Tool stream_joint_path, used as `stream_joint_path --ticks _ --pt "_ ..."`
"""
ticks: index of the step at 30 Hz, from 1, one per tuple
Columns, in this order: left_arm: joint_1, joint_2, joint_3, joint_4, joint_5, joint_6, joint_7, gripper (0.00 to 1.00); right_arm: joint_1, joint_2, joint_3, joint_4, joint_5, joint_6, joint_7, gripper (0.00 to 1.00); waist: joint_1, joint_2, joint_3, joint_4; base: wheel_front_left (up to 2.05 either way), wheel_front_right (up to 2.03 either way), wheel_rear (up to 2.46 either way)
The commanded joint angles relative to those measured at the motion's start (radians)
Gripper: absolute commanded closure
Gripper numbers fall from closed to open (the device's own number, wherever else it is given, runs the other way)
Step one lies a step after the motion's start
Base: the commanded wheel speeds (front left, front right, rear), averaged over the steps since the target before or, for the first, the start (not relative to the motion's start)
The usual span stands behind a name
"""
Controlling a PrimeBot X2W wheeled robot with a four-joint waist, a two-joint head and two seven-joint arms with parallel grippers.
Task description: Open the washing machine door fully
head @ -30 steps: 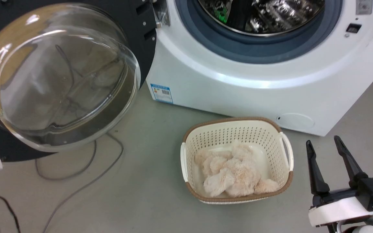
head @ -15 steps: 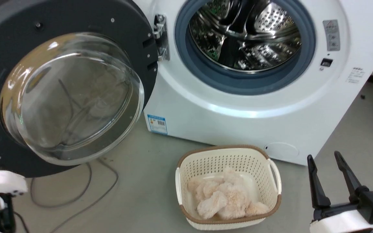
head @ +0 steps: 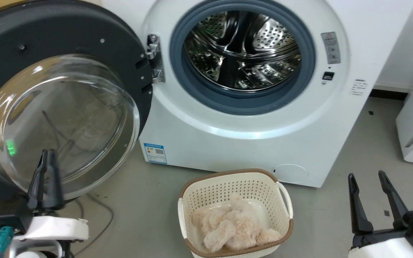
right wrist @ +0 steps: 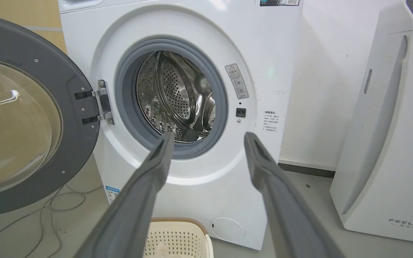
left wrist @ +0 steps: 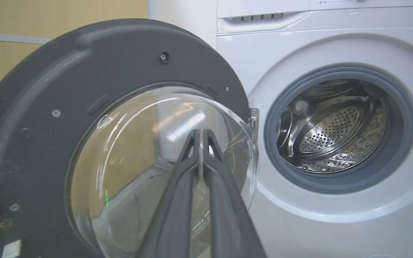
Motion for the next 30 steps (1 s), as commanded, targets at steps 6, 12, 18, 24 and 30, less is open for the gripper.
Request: stream_joint_path --ticks 6,12,18,24,30 --pt "0.051 -0.008 -0.048 -0.035 -0.006 -0.003 -0.004 0.00 0.023 0.003 -0.005 -0.017 0.018 0.001 -0.004 0.00 0.0001 0.0000 -0.009 -0.048 0.00 0.00 0.00" --pt "0.097 -0.026 -0.098 -0.072 -0.001 -0.004 -0.004 0.00 0.029 0.003 -0.004 -0.027 0.025 0.001 -0.004 0.00 0.0001 0.0000 -0.014 -0.093 0.00 0.00 0.00" --pt "0.116 -0.038 -0.155 -0.050 -0.006 -0.004 -0.004 0.00 0.040 0.003 0.004 -0.032 0.029 0.001 -0.004 0.00 0.0001 0.0000 -0.018 -0.129 0.00 0.00 0.00" --pt "0.132 -0.046 -0.171 -0.013 -0.015 -0.004 -0.004 0.00 0.050 0.003 0.009 -0.028 0.031 0.001 -0.004 0.00 0.0001 0.0000 -0.021 -0.167 0.00 0.00 0.00" --pt "0.144 -0.051 -0.162 0.007 -0.014 0.007 -0.004 0.00 0.057 0.003 0.009 -0.024 0.031 0.001 -0.004 0.00 0.0001 0.0000 -0.023 -0.190 0.00 0.00 0.00"
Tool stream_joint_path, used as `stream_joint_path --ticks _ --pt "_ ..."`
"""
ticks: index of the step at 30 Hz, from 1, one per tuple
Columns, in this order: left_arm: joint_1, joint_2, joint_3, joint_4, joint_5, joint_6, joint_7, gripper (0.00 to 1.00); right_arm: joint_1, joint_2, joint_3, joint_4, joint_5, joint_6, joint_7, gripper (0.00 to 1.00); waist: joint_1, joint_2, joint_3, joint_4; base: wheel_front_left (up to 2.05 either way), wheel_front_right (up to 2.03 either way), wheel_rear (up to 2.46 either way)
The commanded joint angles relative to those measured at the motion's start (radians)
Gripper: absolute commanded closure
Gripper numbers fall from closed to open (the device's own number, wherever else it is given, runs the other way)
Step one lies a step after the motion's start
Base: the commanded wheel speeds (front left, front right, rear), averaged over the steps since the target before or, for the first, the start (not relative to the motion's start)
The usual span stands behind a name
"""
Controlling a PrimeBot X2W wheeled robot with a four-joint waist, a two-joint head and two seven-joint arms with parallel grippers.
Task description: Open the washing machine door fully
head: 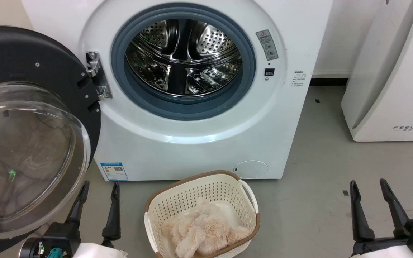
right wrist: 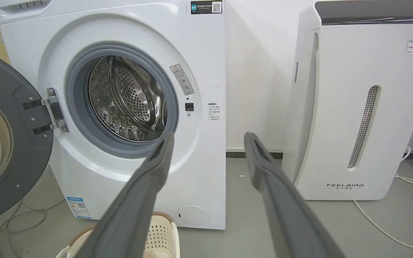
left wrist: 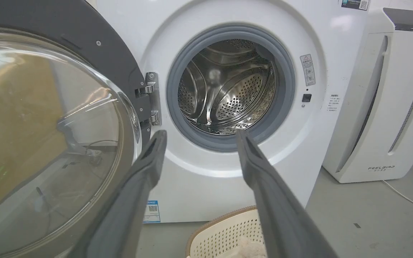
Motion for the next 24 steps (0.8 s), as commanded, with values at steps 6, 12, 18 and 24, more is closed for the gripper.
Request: stream_joint_path --ticks 6,12,18,24 --pt "-0.001 -0.002 -0.002 0.000 0.002 0.000 0.004 1.00 -0.001 0.000 0.000 0.001 -0.001 0.000 0.004 1.00 0.0000 0.0000 0.001 -0.001 0.00 0.00 0.00" --pt "-0.003 -0.002 -0.006 -0.003 0.005 0.006 0.016 1.00 -0.005 0.000 0.004 0.002 -0.006 0.000 0.016 1.00 0.0000 0.0000 0.003 0.000 0.00 0.00 0.00" --pt "-0.005 -0.002 -0.010 -0.006 0.009 0.012 0.029 1.00 -0.009 0.000 0.008 0.002 -0.010 0.000 0.028 1.00 0.0000 0.0000 0.005 0.001 0.00 0.00 0.00" --pt "-0.007 -0.002 -0.014 -0.009 0.013 0.018 0.041 1.00 -0.014 0.000 0.012 0.003 -0.015 0.000 0.041 1.00 0.0000 0.0000 0.007 0.002 0.00 0.00 0.00"
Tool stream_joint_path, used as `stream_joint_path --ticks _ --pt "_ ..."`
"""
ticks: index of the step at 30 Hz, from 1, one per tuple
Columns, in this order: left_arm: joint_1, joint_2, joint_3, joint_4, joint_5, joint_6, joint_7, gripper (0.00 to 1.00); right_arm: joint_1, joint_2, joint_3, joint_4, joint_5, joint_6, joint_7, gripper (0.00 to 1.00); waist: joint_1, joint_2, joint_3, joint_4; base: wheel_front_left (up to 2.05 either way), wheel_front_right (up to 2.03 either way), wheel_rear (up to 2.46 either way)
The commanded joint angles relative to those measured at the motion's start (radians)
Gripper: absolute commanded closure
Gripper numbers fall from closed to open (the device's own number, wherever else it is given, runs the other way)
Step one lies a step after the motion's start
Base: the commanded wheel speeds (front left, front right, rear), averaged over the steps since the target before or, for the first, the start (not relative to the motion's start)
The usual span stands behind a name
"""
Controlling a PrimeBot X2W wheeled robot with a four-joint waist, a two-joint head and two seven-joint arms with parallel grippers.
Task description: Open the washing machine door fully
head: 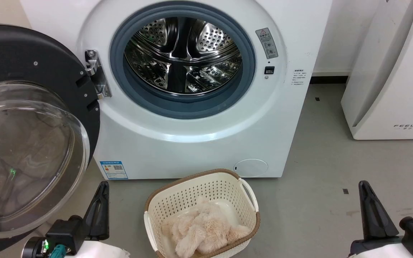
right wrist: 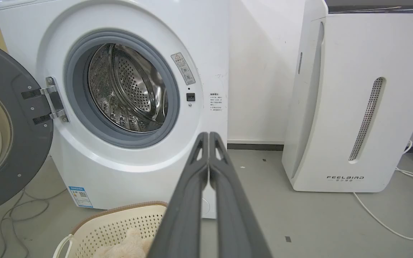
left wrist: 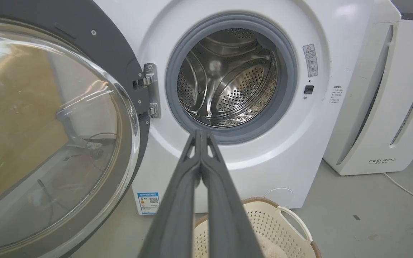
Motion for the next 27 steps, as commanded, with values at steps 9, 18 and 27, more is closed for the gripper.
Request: stream_joint_path --ticks 9,18,27 --pt "-0.008 0.000 -0.009 -0.009 0.012 0.013 0.021 1.00 -0.017 0.001 0.009 0.002 -0.013 0.000 0.021 1.00 0.0000 0.0000 0.003 0.001 0.00 0.00 0.00" --pt "-0.011 0.000 -0.015 -0.014 0.017 0.022 0.039 1.00 -0.024 0.001 0.015 0.003 -0.020 0.000 0.039 1.00 0.0000 0.0000 0.007 0.003 0.00 0.00 0.00" --pt "-0.014 -0.001 -0.020 -0.018 0.023 0.031 0.057 1.00 -0.030 0.001 0.021 0.004 -0.027 0.000 0.058 1.00 0.0000 0.0000 0.010 0.004 0.00 0.00 0.00"
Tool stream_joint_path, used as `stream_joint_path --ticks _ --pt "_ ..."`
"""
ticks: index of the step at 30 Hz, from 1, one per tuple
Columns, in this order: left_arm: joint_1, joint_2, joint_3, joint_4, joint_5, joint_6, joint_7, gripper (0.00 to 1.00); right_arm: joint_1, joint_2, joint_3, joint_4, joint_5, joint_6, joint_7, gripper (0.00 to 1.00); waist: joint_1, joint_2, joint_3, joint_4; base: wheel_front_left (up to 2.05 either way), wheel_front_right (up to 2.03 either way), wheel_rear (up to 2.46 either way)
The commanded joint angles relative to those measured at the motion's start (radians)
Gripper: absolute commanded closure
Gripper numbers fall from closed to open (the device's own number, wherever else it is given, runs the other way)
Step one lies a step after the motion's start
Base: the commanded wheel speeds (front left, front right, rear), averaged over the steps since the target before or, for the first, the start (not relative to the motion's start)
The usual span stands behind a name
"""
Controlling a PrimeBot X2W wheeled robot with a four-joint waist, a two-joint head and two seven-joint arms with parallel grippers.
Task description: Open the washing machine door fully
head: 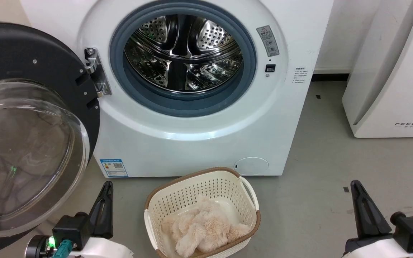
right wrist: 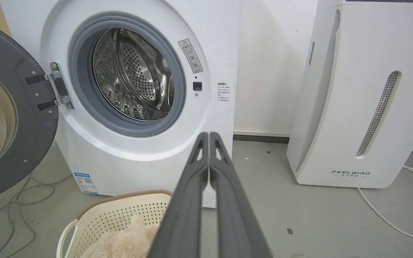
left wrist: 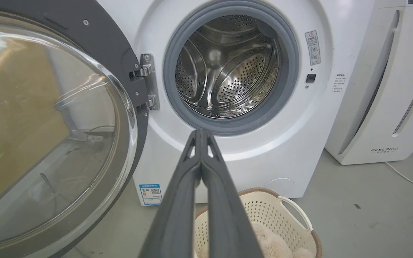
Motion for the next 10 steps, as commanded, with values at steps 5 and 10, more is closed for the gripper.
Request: stream_joint_path --ticks 5,10 --pt "-0.014 0.000 -0.004 -0.006 0.010 0.013 0.014 1.00 -0.020 0.001 0.006 0.002 -0.012 0.000 0.014 1.00 0.0000 0.0000 0.002 0.001 0.00 0.00 0.00" --pt "-0.016 0.000 -0.007 -0.008 0.013 0.018 0.025 1.00 -0.024 0.001 0.010 0.003 -0.016 0.000 0.025 1.00 0.0000 0.0000 0.004 0.002 0.00 0.00 0.00"
